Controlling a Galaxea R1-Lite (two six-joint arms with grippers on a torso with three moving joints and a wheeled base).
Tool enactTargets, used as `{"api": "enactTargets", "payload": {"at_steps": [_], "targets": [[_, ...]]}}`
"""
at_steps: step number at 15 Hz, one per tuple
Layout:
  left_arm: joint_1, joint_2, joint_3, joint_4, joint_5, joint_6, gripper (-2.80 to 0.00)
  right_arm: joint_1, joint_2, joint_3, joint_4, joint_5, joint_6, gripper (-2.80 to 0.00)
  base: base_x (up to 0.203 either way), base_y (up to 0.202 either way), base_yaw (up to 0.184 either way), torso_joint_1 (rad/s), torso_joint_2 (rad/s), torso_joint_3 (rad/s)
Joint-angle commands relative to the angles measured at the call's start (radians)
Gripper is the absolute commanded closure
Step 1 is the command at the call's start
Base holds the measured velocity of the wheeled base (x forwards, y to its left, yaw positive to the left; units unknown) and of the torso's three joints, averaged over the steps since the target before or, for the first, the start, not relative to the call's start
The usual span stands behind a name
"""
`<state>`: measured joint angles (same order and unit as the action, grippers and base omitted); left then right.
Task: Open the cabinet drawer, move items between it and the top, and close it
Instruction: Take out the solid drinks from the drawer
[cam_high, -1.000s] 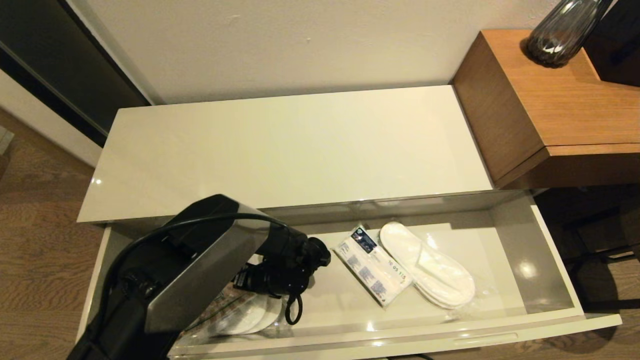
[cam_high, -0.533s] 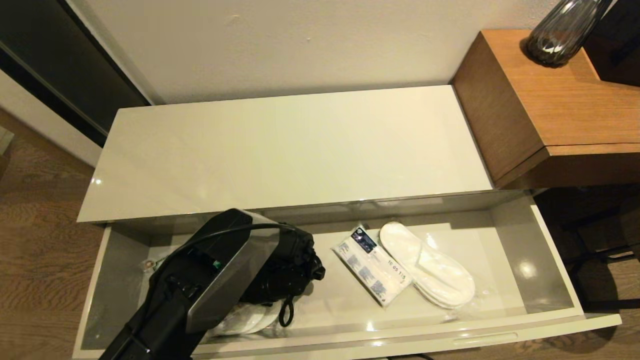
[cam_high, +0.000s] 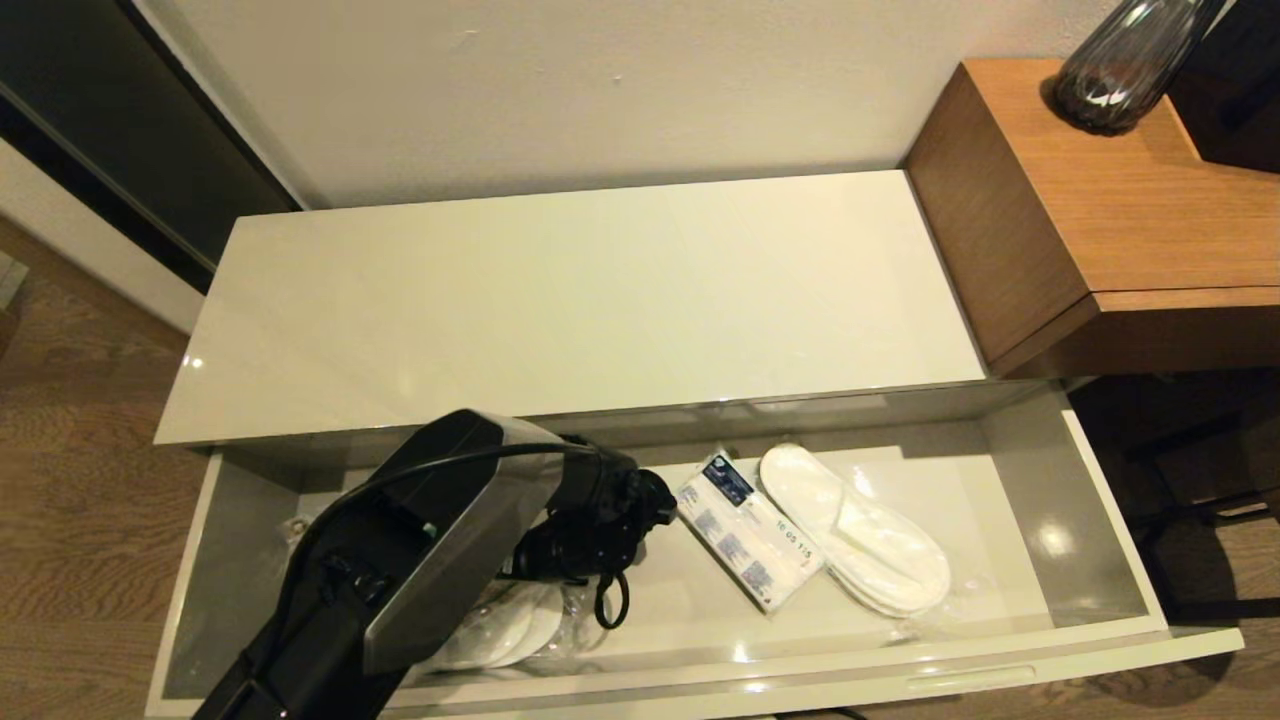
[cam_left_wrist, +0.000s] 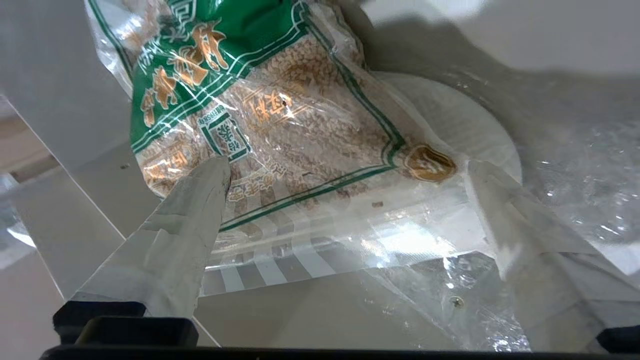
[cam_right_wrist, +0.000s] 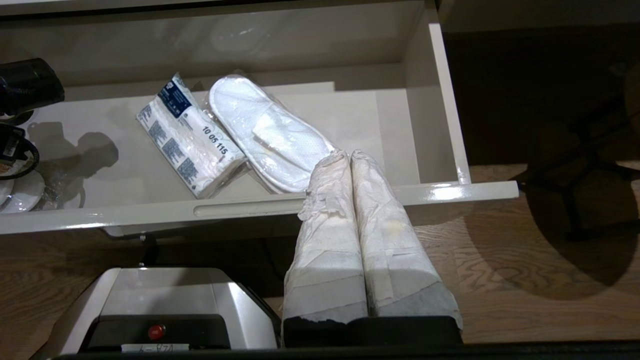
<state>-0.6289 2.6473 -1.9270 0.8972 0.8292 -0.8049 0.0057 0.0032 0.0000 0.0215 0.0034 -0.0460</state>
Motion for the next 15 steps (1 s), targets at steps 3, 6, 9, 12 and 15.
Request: {"api": "enactTargets", "payload": {"at_steps": [3, 6, 9, 12, 15], "targets": [[0.006, 0.064, -0.002, 0.002, 0.112, -0.014, -2.80, 0.000, 0.001, 0.002, -0.001, 0.000, 0.000, 0.00, 0.000, 0.000, 0.000, 0.000, 0.00, 0.000], [0.037, 0.093, -0.003, -0.061, 0.076, 0.010, -2.80, 0.000, 0.001, 0.002, 0.000, 0.000, 0.000, 0.00, 0.000, 0.000, 0.000, 0.000, 0.00, 0.000], [0.072, 0.103, -0.003, -0.202, 0.075, 0.128, -2.80, 0.000, 0.001, 0.002, 0.000, 0.001, 0.000, 0.00, 0.000, 0.000, 0.000, 0.000, 0.00, 0.000], [0.027, 0.041, 0.000, -0.242, 0.071, 0.172, -2.80, 0.000, 0.001, 0.002, 0.000, 0.001, 0.000, 0.00, 0.000, 0.000, 0.000, 0.000, 0.00, 0.000], [0.005, 0.054, 0.003, -0.240, 0.082, 0.166, -2.80, 0.000, 0.001, 0.002, -0.001, 0.001, 0.000, 0.00, 0.000, 0.000, 0.000, 0.000, 0.00, 0.000]]}}
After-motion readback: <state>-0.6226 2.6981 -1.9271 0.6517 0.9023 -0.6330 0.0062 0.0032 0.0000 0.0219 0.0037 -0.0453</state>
